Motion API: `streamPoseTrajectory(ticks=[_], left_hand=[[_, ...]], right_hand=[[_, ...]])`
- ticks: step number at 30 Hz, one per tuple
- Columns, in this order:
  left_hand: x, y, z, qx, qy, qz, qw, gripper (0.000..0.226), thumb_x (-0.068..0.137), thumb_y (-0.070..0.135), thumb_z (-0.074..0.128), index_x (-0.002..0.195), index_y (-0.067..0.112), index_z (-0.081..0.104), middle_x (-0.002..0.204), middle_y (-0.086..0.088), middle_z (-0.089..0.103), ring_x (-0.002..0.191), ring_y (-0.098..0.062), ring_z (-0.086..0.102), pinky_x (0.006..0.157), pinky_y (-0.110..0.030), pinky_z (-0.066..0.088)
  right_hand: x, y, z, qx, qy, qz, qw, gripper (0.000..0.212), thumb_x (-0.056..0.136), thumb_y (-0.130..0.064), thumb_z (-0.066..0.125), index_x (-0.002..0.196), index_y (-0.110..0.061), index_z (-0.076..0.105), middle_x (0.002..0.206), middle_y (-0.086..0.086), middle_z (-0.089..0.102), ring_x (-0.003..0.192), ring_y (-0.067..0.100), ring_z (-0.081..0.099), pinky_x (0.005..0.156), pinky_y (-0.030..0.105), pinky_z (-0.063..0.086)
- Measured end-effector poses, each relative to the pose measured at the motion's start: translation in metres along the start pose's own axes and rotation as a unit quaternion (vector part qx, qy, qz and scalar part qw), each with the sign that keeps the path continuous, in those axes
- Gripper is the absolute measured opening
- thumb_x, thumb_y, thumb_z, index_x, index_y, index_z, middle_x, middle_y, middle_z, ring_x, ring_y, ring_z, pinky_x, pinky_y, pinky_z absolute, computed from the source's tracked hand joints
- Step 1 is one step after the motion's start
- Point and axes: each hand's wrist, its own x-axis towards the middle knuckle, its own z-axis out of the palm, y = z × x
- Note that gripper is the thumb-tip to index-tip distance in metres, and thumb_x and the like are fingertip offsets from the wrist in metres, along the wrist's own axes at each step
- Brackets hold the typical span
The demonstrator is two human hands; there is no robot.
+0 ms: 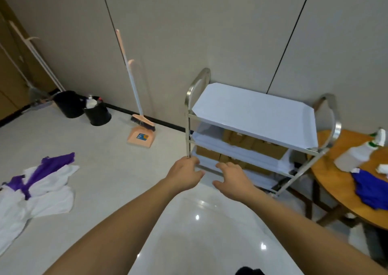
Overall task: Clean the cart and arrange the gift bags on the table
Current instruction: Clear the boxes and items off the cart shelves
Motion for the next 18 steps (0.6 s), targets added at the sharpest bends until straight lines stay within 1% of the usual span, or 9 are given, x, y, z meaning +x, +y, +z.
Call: streamPoseTrajectory(ticks=[2,4,6,8,10,14,16,18], left_hand=[[0.017,-0.001,0.005,0.007,-0.024,0.012,1.0,0.039,0.097,0.036,0.062,0.134,0.023,0.057,0.125,0.0,0.055,0.1,-0.013,0.048,0.088,-0.028,0.045],[0.037,0.002,0.009,0.018,-0.041,0.022,0.999,0.039,0.096,0.039,0.063,0.132,0.025,0.057,0.122,0.001,0.056,0.103,-0.016,0.052,0.092,-0.031,0.05],[0.057,0.009,0.013,0.028,-0.054,0.03,0.998,0.039,0.094,0.043,0.063,0.129,0.028,0.058,0.123,0.001,0.058,0.107,-0.019,0.055,0.096,-0.037,0.052],[0.081,0.019,0.017,0.035,-0.064,0.031,0.997,0.041,0.094,0.045,0.063,0.131,0.029,0.056,0.128,0.001,0.057,0.114,-0.021,0.056,0.1,-0.042,0.052],[0.107,0.029,0.023,0.041,-0.067,0.029,0.996,0.047,0.094,0.045,0.064,0.136,0.027,0.054,0.133,0.0,0.055,0.118,-0.022,0.055,0.102,-0.042,0.051],[0.16,0.047,0.036,0.059,-0.082,0.019,0.995,0.048,0.096,0.041,0.062,0.139,0.022,0.051,0.139,-0.003,0.053,0.123,-0.023,0.053,0.104,-0.039,0.047],[0.185,0.051,0.047,0.079,-0.099,0.006,0.992,0.05,0.096,0.042,0.061,0.14,0.02,0.05,0.143,-0.005,0.051,0.128,-0.025,0.05,0.107,-0.04,0.044],[0.211,0.054,0.059,0.082,-0.114,-0.008,0.99,0.049,0.097,0.041,0.06,0.14,0.019,0.051,0.143,-0.007,0.051,0.129,-0.025,0.049,0.106,-0.037,0.043]], right_hand=[[0.005,0.01,0.006,0.01,-0.009,0.03,0.999,0.065,0.096,-0.041,0.062,0.153,-0.022,0.037,0.153,0.007,0.041,0.141,0.026,0.036,0.115,0.041,0.036],[0.012,0.023,0.008,0.021,-0.013,0.055,0.998,0.066,0.095,-0.043,0.061,0.153,-0.022,0.036,0.152,0.007,0.041,0.141,0.026,0.036,0.115,0.041,0.036],[0.024,0.037,0.005,0.029,-0.009,0.075,0.997,0.066,0.095,-0.045,0.061,0.152,-0.022,0.037,0.15,0.006,0.043,0.139,0.026,0.038,0.112,0.04,0.039],[0.04,0.052,0.002,0.04,-0.004,0.089,0.995,0.065,0.095,-0.044,0.062,0.151,-0.022,0.038,0.15,0.006,0.044,0.139,0.026,0.038,0.112,0.04,0.039],[0.062,0.068,-0.002,0.052,-0.003,0.094,0.994,0.066,0.095,-0.044,0.062,0.151,-0.021,0.038,0.152,0.006,0.042,0.141,0.026,0.037,0.114,0.04,0.037],[0.112,0.104,-0.008,0.084,-0.009,0.101,0.991,0.068,0.095,-0.043,0.063,0.153,-0.02,0.036,0.156,0.007,0.04,0.143,0.026,0.034,0.115,0.041,0.036],[0.134,0.121,-0.008,0.099,-0.027,0.111,0.988,0.068,0.096,-0.041,0.062,0.154,-0.019,0.034,0.156,0.007,0.039,0.144,0.026,0.033,0.116,0.041,0.034],[0.157,0.141,-0.004,0.101,-0.048,0.116,0.987,0.067,0.096,-0.041,0.061,0.154,-0.017,0.034,0.155,0.009,0.041,0.143,0.028,0.034,0.116,0.04,0.034]])
